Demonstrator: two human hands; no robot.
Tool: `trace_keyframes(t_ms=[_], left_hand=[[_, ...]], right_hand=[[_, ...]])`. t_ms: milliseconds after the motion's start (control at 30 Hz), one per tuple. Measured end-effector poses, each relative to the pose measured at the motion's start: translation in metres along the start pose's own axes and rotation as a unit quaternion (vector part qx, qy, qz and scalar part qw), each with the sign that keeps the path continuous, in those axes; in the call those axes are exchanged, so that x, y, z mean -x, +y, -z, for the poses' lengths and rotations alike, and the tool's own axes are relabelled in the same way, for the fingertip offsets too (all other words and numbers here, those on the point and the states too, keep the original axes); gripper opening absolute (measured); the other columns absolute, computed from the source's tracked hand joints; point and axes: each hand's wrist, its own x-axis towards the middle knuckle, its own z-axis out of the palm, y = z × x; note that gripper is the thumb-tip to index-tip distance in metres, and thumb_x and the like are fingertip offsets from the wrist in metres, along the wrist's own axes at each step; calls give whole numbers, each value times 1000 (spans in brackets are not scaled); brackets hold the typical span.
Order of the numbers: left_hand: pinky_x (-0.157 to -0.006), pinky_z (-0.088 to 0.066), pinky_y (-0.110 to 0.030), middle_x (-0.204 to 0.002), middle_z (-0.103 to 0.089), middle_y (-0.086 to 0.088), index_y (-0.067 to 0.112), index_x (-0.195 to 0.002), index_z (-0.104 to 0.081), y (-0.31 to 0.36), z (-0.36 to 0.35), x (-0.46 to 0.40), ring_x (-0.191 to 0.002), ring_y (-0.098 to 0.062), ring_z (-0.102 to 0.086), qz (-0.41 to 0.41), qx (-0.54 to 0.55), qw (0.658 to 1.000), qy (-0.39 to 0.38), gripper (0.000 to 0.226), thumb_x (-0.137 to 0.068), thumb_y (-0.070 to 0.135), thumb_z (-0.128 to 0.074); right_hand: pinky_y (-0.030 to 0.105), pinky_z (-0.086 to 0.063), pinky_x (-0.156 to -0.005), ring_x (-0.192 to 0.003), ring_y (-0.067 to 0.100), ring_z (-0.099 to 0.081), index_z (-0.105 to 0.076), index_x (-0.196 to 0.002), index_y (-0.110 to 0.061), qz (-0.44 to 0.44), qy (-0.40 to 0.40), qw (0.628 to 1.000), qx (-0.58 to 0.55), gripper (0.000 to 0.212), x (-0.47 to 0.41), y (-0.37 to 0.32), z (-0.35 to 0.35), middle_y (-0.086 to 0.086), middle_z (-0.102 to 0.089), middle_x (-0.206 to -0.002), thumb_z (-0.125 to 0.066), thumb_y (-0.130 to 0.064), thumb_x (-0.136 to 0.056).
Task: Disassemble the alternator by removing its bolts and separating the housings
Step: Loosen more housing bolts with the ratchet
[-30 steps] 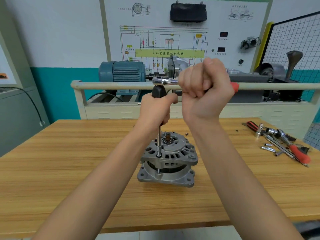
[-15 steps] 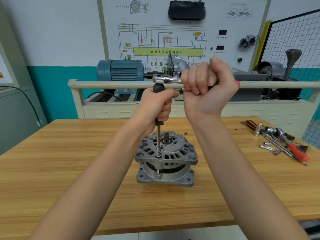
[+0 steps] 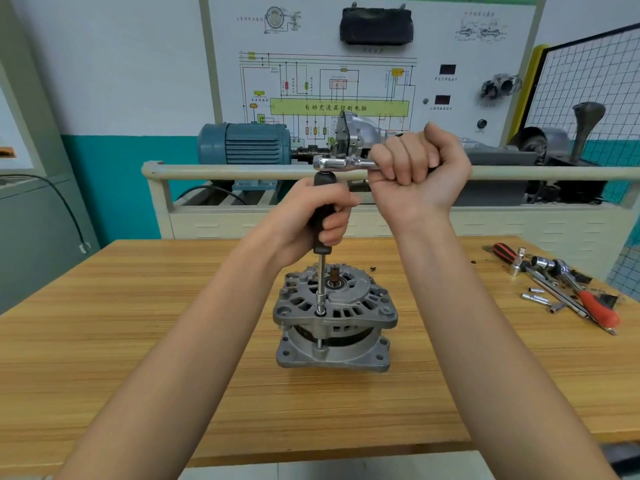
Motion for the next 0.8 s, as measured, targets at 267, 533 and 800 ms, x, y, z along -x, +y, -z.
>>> trace_keyframes(t_ms=[267,533,800], left_hand=[[-36,-15,-13,-36,-22,6,19,-46,-32,-4,-13,-4,-29,-8,-15,16,-12,993,113,48,-89,3,-47],[-38,-19,-16,-48,-30,2,17,-59,-34,-10,-29,-7,-38,-10,-22,-46,-79,944,318,35,-84,0,-52],[-37,-22,-19,-38,-29,4,18,-47,-42,-2,0,1,-31,-9,-24,11,23,999,-21,35,-79,11,-55]], right_hand=[[23,-20,-41,-35,11,-15,-33,-36,-20,95,-89,983,133,50,16,11,-6,-5,-24,-32,-38,-6,-84],[24,-22,-50,-40,8,-26,-41,-51,-24,296,-192,864,360,33,37,44,-13,-10,-34,-44,-53,-6,-76],[19,-15,-40,-39,12,-6,-31,-35,-16,8,-7,1000,6,43,3,3,-2,-3,-21,-30,-41,-11,-77]])
